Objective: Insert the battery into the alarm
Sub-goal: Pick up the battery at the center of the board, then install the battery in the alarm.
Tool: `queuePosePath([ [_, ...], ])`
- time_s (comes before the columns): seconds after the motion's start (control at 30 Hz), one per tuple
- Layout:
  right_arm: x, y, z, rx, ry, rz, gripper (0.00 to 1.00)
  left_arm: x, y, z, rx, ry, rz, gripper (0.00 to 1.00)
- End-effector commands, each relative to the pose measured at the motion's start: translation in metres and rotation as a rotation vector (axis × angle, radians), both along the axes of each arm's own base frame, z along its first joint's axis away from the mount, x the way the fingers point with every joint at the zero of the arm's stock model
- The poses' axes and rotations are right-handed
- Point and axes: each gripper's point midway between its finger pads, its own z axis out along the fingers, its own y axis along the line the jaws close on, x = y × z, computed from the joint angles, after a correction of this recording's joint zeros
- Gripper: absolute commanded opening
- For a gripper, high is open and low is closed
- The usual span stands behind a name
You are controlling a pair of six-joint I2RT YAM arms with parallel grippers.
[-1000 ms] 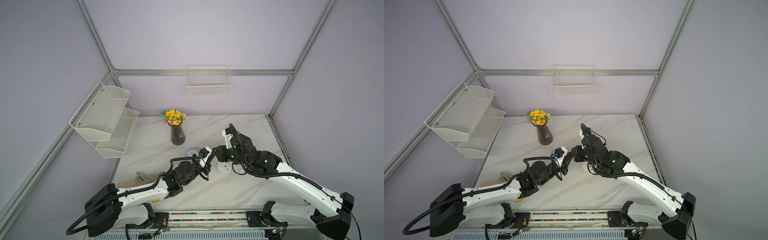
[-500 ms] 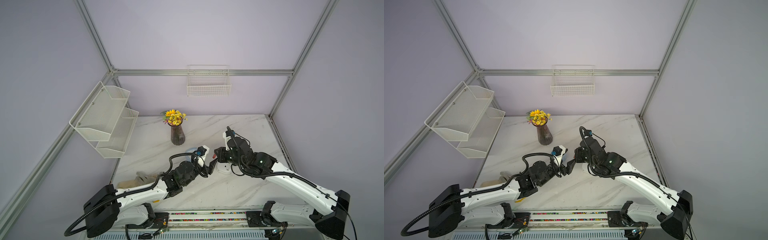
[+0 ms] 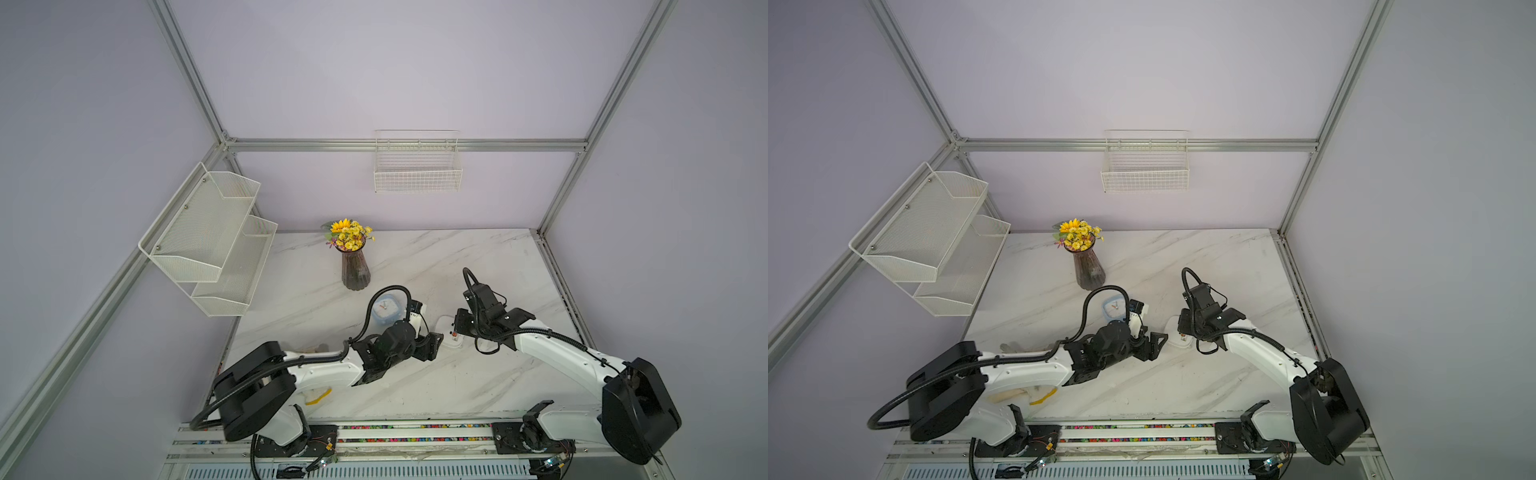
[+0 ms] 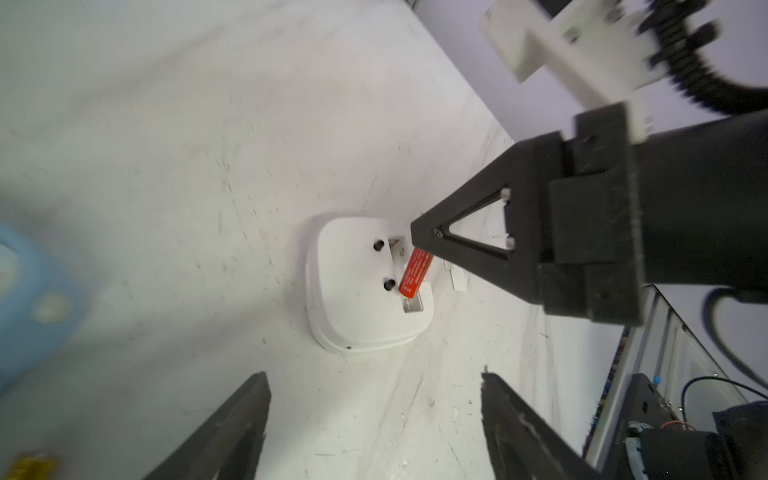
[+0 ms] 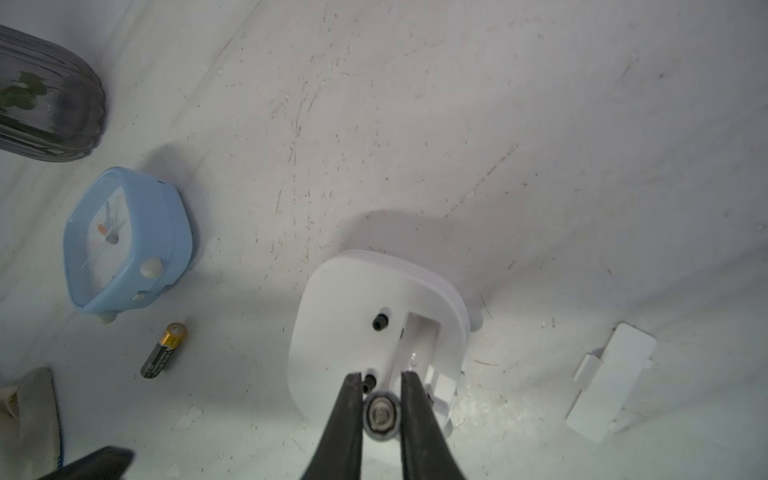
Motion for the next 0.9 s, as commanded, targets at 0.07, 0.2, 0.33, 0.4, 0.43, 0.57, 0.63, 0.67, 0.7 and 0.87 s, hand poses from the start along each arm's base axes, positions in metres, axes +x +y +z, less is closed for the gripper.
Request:
queuePosePath([
  [0.07,0.013,-0.004,0.008,0.044,-0.042,-0.017,0.05,-0.002,-0.035,-0.01,-0.127,0.213,0.0,0.76],
  [0.2,0.016,-0.008,0.002,0.044,-0.033,-0.022,0.05,0.0,-0.032,-0.015,-0.118,0.217,0.021,0.75],
  [0.33,0.019,-0.007,0.001,0.046,-0.03,-0.02,0.05,0.004,-0.023,-0.019,-0.082,0.215,0.067,0.76],
  [0.4,0.02,-0.007,0.0,0.044,-0.026,-0.018,0.05,0.004,-0.022,-0.023,-0.068,0.229,0.08,0.75],
  [0.43,0.02,-0.007,-0.001,0.044,-0.022,-0.018,0.05,0.005,-0.022,-0.024,-0.068,0.234,0.086,0.75],
  [0.57,0.017,-0.006,-0.007,0.046,-0.002,-0.017,0.06,0.008,-0.022,-0.026,-0.073,0.241,0.109,0.76],
  [0.63,0.016,-0.006,-0.009,0.05,0.007,-0.014,0.07,0.009,-0.023,-0.025,-0.072,0.238,0.114,0.76],
  [0.67,0.015,-0.005,-0.01,0.054,0.008,-0.011,0.08,0.01,-0.023,-0.026,-0.071,0.238,0.119,0.76],
  [0.7,0.015,-0.005,-0.01,0.057,0.012,-0.011,0.08,0.011,-0.023,-0.026,-0.07,0.237,0.123,0.76],
  [0.87,0.012,-0.006,-0.013,0.056,0.028,-0.017,0.11,0.018,-0.02,-0.028,-0.067,0.226,0.167,0.76],
])
